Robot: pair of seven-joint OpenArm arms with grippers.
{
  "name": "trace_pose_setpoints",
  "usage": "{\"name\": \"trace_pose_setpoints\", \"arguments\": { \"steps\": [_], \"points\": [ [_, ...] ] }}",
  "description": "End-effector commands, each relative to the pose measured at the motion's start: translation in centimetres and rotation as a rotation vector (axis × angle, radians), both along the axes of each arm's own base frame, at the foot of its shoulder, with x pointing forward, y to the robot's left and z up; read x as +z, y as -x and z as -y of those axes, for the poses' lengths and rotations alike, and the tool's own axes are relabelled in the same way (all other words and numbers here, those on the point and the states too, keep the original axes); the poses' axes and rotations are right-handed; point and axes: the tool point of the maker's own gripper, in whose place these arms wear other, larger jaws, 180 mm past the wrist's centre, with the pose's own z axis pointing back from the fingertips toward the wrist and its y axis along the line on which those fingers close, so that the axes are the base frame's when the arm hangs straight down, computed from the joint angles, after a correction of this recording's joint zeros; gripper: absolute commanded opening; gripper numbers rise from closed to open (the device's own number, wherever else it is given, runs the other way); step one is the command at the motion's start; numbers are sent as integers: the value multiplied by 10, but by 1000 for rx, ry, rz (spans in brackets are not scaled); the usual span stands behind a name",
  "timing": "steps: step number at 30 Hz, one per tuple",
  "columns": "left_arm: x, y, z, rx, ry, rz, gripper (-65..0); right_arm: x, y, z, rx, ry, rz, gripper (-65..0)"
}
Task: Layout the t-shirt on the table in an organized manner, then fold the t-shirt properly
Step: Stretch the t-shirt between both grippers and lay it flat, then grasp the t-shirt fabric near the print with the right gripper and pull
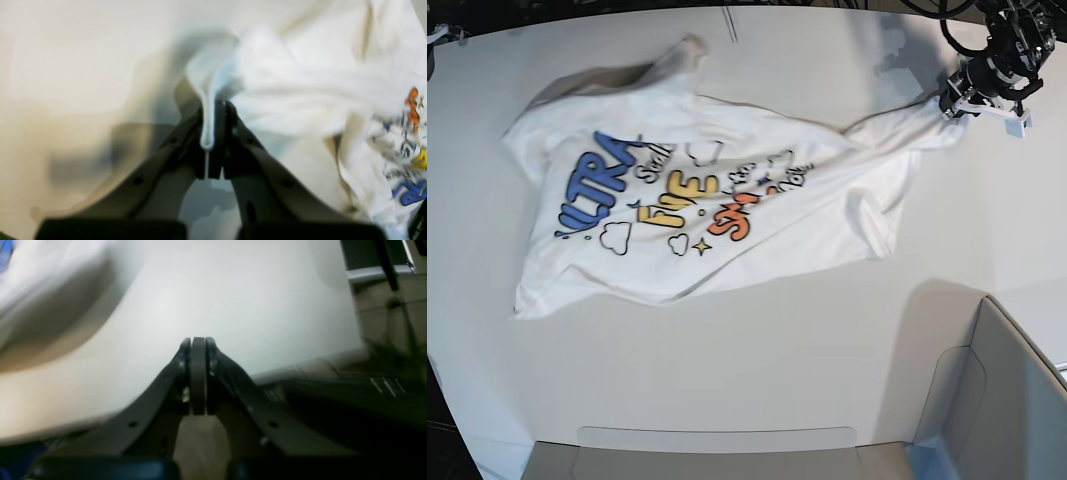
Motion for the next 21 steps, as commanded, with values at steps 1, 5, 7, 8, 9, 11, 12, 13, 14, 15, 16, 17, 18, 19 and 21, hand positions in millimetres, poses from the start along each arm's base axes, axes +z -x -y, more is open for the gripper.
{"name": "trace_pose_setpoints", "arguments": {
  "steps": [1, 5, 7, 8, 9, 11, 12, 13, 14, 15, 16, 17, 18, 19, 21],
  "points": [
    [14, -20, 7, -19, 17, 68, -650, 20, -15, 8, -11, 34, 67, -650],
    [30, -53, 15, -49, 49, 127, -650, 37, -62, -2, 22, -25, 183, -650],
    [33, -63, 14, -56, 60, 133, -650, 39, -81, -15, 65, -66, 198, -650],
    [30, -64, 12, -49, 70, 126, -650, 37, -87, -22, 88, -83, 193, -650],
    [27, -64, 10, -41, 76, 115, -650, 33, -92, -31, 119, -97, 179, -650],
    [27, -64, 3, -39, 64, 111, -650, 19, -94, -48, 174, -126, 133, -650],
    [26, -63, 4, -42, 64, 107, -650, 9, -93, -62, 228, -148, 93, -650],
    [26, -63, 5, -42, 66, 108, -650, 0, -94, -81, 310, -172, 62, -650],
    [25, -62, 5, -41, 67, 105, -650, -10, -94, -108, 417, -208, 32, -650],
    [23, -60, 5, -41, 67, 99, -650, -19, -91, -131, 506, -241, 2, -650],
    [23, -59, 5, -41, 67, 97, -650, -26, -89, -151, 580, -269, -20, -647],
    [23, -60, 5, -41, 67, 99, -650, -33, -87, -167, 622, -296, -40, -633],
    [23, -60, 5, -41, 65, 98, -650, -38, -86, -178, 644, -313, -55, -621],
    [24, -60, 4, -41, 64, 99, -650, -45, -85, -187, 649, -326, -68, -609],
    [23, -59, 4, -41, 64, 96, -650, -52, -84, -194, 634, -330, -83, -591]
  ]
}}
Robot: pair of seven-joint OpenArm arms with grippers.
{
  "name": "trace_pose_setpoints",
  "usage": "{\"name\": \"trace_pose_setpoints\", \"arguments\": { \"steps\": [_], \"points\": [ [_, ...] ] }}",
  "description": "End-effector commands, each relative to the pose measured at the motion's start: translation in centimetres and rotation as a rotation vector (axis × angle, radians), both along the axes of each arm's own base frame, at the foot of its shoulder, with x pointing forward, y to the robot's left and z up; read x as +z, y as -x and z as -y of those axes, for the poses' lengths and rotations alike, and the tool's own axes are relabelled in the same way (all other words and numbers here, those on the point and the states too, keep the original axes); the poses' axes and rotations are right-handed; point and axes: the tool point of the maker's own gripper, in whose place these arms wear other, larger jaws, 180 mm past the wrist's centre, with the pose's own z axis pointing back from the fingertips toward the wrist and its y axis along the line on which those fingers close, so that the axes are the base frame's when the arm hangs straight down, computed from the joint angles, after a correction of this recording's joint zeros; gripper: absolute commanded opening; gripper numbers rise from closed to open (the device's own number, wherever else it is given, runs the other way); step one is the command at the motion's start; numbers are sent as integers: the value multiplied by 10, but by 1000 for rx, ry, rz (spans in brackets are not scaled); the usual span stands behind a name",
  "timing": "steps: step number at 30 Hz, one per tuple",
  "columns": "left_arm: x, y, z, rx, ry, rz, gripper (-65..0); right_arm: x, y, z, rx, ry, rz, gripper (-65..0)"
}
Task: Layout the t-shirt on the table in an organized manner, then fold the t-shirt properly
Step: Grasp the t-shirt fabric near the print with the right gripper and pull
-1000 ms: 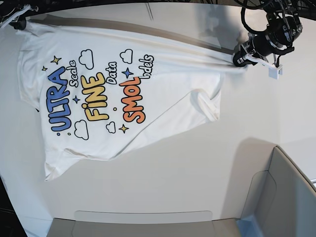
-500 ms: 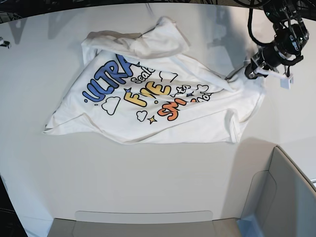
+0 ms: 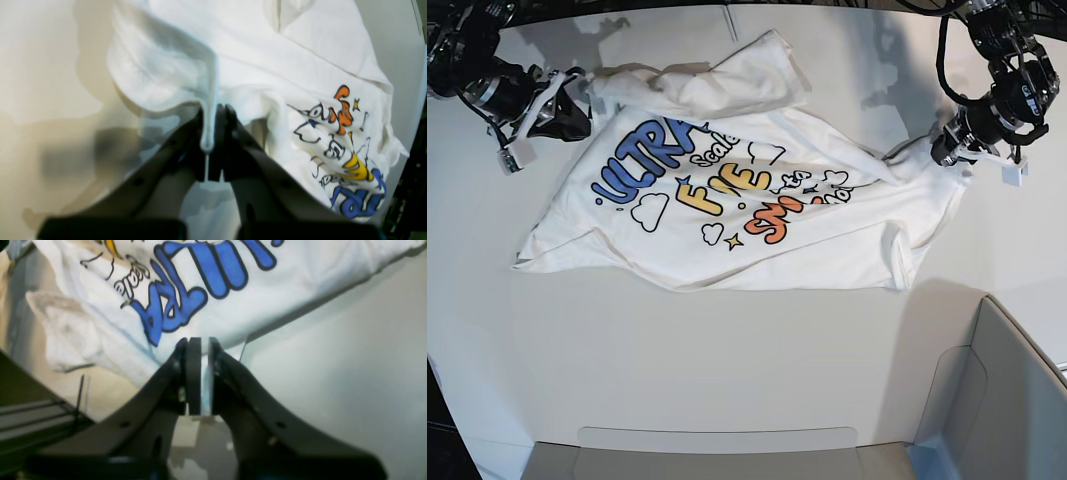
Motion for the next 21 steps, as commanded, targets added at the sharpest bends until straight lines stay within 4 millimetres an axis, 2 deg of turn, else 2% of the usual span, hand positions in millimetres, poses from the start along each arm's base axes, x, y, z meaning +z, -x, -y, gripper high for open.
{"name": "trace_pose_setpoints", "arguments": {
  "steps": [1, 8, 10, 11, 13, 16, 21],
  "points": [
    [8, -3, -3, -8, -9, 20, -650, 5, -5, -4, 18, 10, 31, -582],
    [6, -2, -2, -8, -5, 14, -650, -26, 1, -87, 277, 57, -48, -531],
    [4, -1, -2, -7, 0, 10, -650, -41, 4, -99, 313, 104, -92, -531],
    [4, -1, -2, -8, 1, 6, -650, -48, -2, -101, 318, 142, -101, -531],
    [4, 0, -1, -11, 6, 4, -650, -61, -10, -97, 297, 208, -132, -531],
    [3, 0, -1, -12, 8, 2, -650, -66, -28, -76, 219, 318, -143, -532],
    [-1, 8, -1, -10, 8, -17, -650, -44, -75, -28, 97, 547, -78, -532]
  ]
}}
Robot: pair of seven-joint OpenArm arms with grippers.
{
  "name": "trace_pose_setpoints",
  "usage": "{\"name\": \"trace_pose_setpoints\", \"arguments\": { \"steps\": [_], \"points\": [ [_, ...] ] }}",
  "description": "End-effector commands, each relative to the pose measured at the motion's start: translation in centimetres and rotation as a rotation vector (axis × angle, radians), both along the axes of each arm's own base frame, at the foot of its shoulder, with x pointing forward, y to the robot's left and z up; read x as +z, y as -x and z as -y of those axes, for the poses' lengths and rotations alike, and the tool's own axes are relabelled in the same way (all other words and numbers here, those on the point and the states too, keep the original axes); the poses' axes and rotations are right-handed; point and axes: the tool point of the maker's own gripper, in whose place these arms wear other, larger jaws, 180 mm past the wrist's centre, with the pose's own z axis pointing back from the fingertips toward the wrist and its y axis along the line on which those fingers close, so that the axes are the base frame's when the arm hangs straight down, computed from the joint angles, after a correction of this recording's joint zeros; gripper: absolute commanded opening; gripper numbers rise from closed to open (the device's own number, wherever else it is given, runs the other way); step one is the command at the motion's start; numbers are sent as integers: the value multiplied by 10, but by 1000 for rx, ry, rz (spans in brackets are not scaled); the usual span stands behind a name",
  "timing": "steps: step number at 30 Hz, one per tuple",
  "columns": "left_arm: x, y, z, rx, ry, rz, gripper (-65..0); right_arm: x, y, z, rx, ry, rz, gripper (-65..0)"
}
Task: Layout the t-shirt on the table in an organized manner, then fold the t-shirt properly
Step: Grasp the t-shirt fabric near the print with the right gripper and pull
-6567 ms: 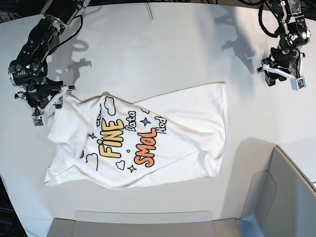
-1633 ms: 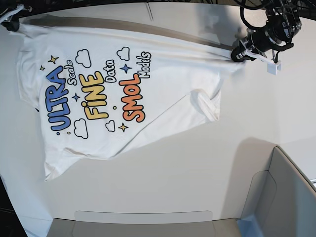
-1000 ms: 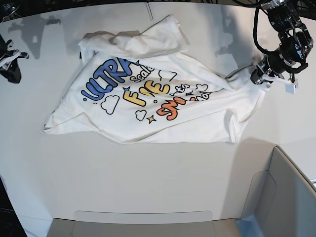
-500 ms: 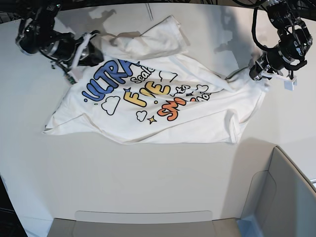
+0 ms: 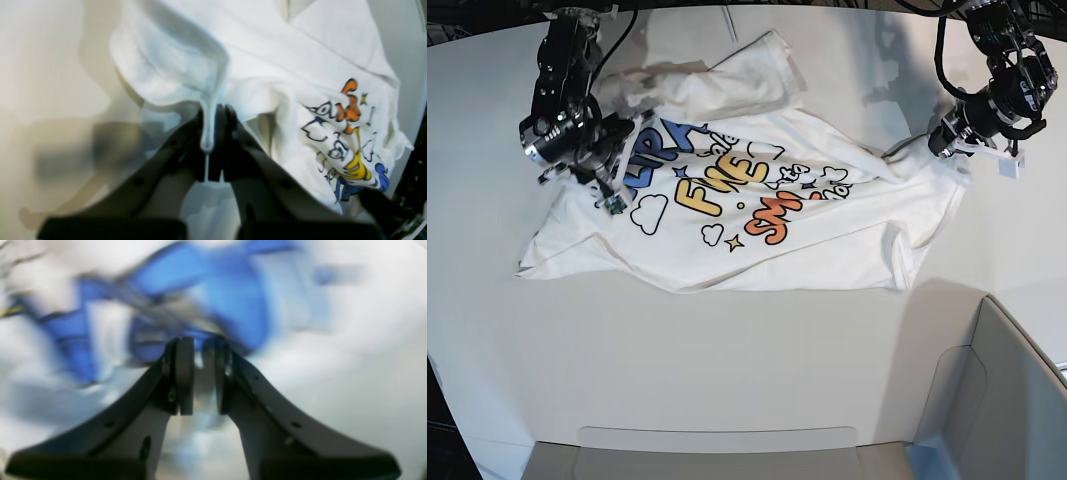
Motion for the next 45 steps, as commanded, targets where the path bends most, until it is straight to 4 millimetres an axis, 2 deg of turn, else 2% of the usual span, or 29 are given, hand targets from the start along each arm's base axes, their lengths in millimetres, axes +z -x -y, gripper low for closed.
{"name": "trace_pose_setpoints", "arguments": {
  "steps": [1, 3, 7, 9, 11, 13, 18, 20, 24, 30, 35, 38, 42, 45],
  "points": [
    [9, -5, -3, -8, -7, 24, -650, 18, -22, 5, -3, 24, 75, -532],
    [8, -5, -1, -6, 0, 24, -650, 34, -50, 17, -28, 80, 123, -532],
    [2, -3, 12, 5, 41, 23, -650, 37, -98, 33, -54, 122, 96, -532],
    [0, -3, 18, 12, 60, 24, -650, 37, -109, 32, -54, 112, 86, -532],
    [-1, -3, 21, 14, 69, 24, -650, 49, -114, 29, -45, 113, 128, -532],
    [-1, -3, 21, 14, 69, 24, -650, 63, -108, 28, -38, 123, 183, -532],
    [-1, -2, 20, 13, 64, 22, -650, 73, -51, -10, 197, 140, 258, -532],
    [-1, -3, 20, 12, 64, 23, -650, 58, -28, -26, 245, 87, 213, -532],
    [0, -4, 20, 12, 63, 24, -650, 31, 6, -37, 272, 25, 116, -532],
    [-2, -3, 23, 6, 65, 19, -650, 13, 35, -55, 369, 17, 41, -532],
    [-8, -2, 35, -37, 76, -3, -650, 8, 53, -96, 637, 55, 23, -532],
    [-20, 4, 34, -22, 101, -43, -650, 15, 47, -114, 746, 96, 62, -532],
    [-40, 14, 34, 5, 142, -103, -650, 34, 17, -121, 783, 186, 171, -531],
    [-42, 14, 36, 9, 151, -109, -650, 52, -1, -136, 826, 203, 268, -529]
  ]
}}
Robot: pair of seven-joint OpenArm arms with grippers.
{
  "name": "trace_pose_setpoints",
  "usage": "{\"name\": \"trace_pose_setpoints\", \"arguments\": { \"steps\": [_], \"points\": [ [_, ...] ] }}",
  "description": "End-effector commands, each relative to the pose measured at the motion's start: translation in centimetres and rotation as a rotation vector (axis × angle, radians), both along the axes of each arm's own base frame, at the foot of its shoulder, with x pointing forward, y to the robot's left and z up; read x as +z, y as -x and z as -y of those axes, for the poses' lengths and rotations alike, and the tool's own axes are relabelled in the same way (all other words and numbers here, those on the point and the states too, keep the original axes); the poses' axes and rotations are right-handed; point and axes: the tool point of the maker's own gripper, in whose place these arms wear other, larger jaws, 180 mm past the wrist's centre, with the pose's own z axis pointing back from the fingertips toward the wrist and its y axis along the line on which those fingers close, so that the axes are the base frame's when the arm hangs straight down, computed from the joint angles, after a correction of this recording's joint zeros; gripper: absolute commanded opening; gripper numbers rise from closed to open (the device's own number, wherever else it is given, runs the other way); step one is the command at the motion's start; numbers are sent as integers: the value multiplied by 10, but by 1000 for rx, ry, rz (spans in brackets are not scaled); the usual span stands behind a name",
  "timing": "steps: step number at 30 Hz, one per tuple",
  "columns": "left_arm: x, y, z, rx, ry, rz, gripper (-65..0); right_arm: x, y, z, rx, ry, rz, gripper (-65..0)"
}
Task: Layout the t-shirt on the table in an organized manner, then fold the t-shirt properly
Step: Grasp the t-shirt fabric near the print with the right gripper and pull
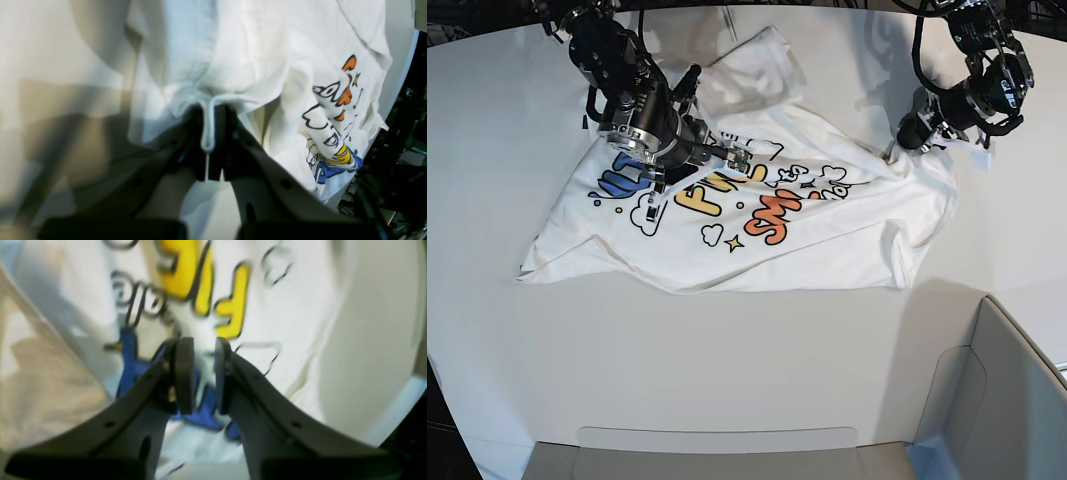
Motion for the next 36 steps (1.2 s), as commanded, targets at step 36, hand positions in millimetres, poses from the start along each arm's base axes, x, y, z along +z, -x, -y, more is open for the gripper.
{"name": "trace_pose_setpoints", "arguments": {
  "steps": [36],
  "points": [
    [-17, -3, -7, -2, -153, -89, -650, -2, 51, -66, 171, -45, -67, -390]
  ]
}}
